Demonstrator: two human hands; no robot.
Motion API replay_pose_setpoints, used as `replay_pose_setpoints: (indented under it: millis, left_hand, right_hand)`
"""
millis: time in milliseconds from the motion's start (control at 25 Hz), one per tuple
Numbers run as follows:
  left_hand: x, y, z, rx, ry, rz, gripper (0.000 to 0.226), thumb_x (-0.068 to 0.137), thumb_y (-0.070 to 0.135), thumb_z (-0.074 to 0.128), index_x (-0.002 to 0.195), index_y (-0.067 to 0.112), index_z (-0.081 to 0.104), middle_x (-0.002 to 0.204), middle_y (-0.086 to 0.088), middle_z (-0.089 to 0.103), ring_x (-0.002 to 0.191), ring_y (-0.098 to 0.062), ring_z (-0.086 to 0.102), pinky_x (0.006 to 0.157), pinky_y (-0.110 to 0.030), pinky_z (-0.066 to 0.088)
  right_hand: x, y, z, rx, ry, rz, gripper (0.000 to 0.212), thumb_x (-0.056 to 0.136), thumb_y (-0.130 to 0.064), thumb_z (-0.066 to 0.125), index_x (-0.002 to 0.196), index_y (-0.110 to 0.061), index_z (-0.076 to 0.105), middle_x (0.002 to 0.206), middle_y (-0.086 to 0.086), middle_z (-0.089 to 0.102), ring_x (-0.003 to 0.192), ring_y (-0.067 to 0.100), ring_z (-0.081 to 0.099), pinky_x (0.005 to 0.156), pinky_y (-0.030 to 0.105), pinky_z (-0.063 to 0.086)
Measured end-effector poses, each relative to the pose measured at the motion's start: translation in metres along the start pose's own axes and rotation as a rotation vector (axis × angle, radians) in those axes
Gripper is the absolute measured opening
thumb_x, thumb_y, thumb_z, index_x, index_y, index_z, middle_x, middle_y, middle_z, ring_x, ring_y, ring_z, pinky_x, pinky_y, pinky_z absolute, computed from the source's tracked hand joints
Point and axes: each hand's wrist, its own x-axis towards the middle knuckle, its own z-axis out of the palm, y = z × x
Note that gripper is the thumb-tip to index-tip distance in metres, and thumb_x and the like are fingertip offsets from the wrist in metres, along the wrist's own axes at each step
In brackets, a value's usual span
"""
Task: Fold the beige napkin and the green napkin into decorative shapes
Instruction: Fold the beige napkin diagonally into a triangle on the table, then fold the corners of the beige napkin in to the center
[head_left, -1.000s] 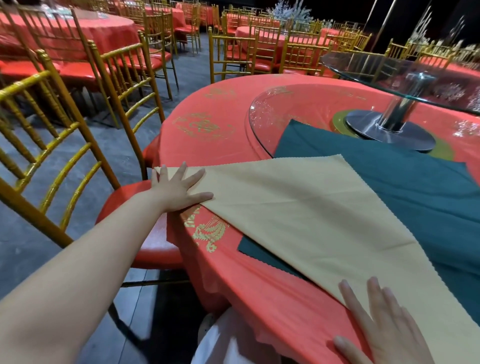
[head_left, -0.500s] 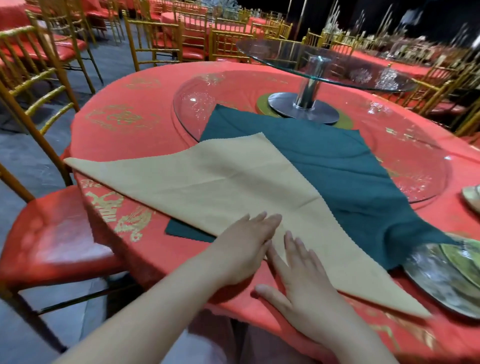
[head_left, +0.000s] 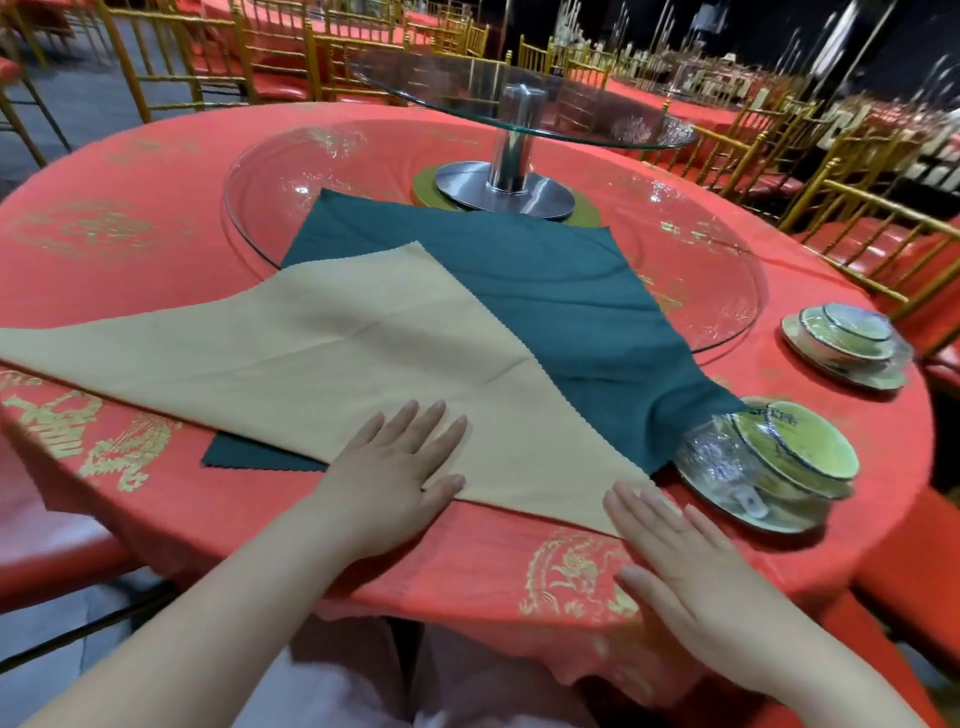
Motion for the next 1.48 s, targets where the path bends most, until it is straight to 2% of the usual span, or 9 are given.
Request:
replay_pose_setpoints:
  millis: [120, 200, 360, 520, 680, 920, 1080, 1280, 1480]
  left_hand:
    - [0.002, 0.002, -0.001, 0.01, 0.002, -0.019, 0.089, 0.06, 0.066, -0.016, 0.143, 0.037, -0.009, 0.154, 0.009, -0.013, 0.141, -0.012, -0.013, 0.113, -0.034, -0.005]
    - [0.005, 0.007, -0.003, 0.007, 0.039, -0.028, 0.093, 0.061, 0.068, -0.014, 0.146, 0.033, -0.002, 0.155, 0.007, -0.008, 0.142, -0.013, -0.009, 0.114, -0.036, -0.005]
    - [0.006, 0.029, -0.003, -0.114, 0.148, 0.222, 0.083, 0.073, 0.069, 0.015, 0.14, 0.024, 0.033, 0.153, 0.006, 0.02, 0.142, -0.013, 0.011, 0.112, -0.026, 0.002]
    - [0.007, 0.037, 0.003, -0.263, 0.27, 0.34, 0.045, 0.079, 0.052, 0.044, 0.092, 0.015, 0.066, 0.115, 0.005, 0.066, 0.111, -0.009, 0.054, 0.087, -0.021, 0.045]
    - [0.002, 0.039, 0.004, -0.193, 0.338, 0.391, 0.03, 0.085, 0.038, 0.045, 0.083, 0.019, 0.069, 0.088, 0.007, 0.072, 0.082, -0.011, 0.062, 0.054, -0.025, 0.052]
    - [-0.009, 0.027, 0.0, -0.227, 0.358, 0.271, 0.032, 0.076, 0.032, 0.045, 0.099, 0.022, 0.066, 0.093, 0.001, 0.073, 0.079, -0.016, 0.068, 0.067, -0.023, 0.047]
    - [-0.023, 0.023, -0.001, -0.302, 0.299, 0.222, 0.037, 0.079, 0.031, 0.042, 0.1, 0.02, 0.07, 0.089, 0.002, 0.074, 0.076, -0.018, 0.068, 0.069, -0.019, 0.04]
    - [-0.049, 0.036, -0.007, -0.594, 0.228, 0.263, 0.01, 0.088, 0.029, 0.05, 0.086, 0.029, 0.06, 0.068, 0.019, 0.057, 0.061, 0.001, 0.049, 0.059, -0.014, 0.033]
    - [-0.063, 0.033, -0.013, -0.918, 0.116, 0.148, 0.012, 0.086, 0.036, 0.053, 0.082, 0.027, 0.059, 0.064, 0.008, 0.05, 0.058, -0.01, 0.045, 0.059, -0.027, 0.037]
  right_hand:
    - [-0.005, 0.02, 0.008, 0.077, 0.126, 0.067, 0.076, 0.067, -0.078, -0.02, 0.136, -0.052, -0.005, 0.145, -0.032, -0.013, 0.132, -0.017, -0.017, 0.107, 0.011, -0.013]
    - [-0.003, 0.024, 0.013, 0.128, 0.275, 0.055, 0.063, 0.085, -0.07, 0.013, 0.139, -0.042, 0.027, 0.149, -0.023, 0.018, 0.137, -0.007, 0.016, 0.112, 0.02, 0.014]
    - [0.002, 0.026, 0.019, 0.037, 0.689, -0.084, 0.03, 0.084, -0.03, 0.053, 0.108, -0.02, 0.067, 0.112, -0.003, 0.065, 0.102, 0.013, 0.052, 0.081, 0.035, 0.05]
    - [0.006, 0.032, 0.014, -0.16, 0.734, -0.214, 0.023, 0.078, -0.019, 0.058, 0.096, -0.02, 0.072, 0.093, -0.01, 0.07, 0.093, 0.013, 0.055, 0.08, 0.029, 0.038]
    - [0.006, 0.033, 0.003, -0.185, 0.729, -0.223, 0.02, 0.071, -0.012, 0.063, 0.086, -0.021, 0.072, 0.078, -0.013, 0.07, 0.087, 0.009, 0.063, 0.076, 0.028, 0.035]
    - [-0.005, 0.031, -0.058, 0.292, 0.702, -0.24, 0.01, 0.07, -0.04, 0.062, 0.072, -0.03, 0.064, 0.077, -0.016, 0.066, 0.081, -0.004, 0.056, 0.081, 0.02, 0.037]
    - [-0.003, 0.027, -0.087, 0.889, 0.515, -0.315, 0.039, 0.057, -0.063, 0.073, 0.076, -0.029, 0.07, 0.076, 0.013, 0.068, 0.068, 0.019, 0.065, 0.068, 0.029, 0.05]
    - [0.023, 0.013, -0.104, 1.216, 0.581, -0.372, 0.032, 0.054, -0.046, 0.082, 0.073, -0.023, 0.072, 0.07, -0.006, 0.066, 0.071, 0.012, 0.059, 0.065, 0.018, 0.048]
    - [0.076, -0.019, -0.118, 1.181, 0.543, -0.271, 0.013, 0.084, -0.013, 0.063, 0.078, -0.021, 0.069, 0.073, -0.012, 0.067, 0.07, 0.001, 0.059, 0.067, 0.014, 0.047]
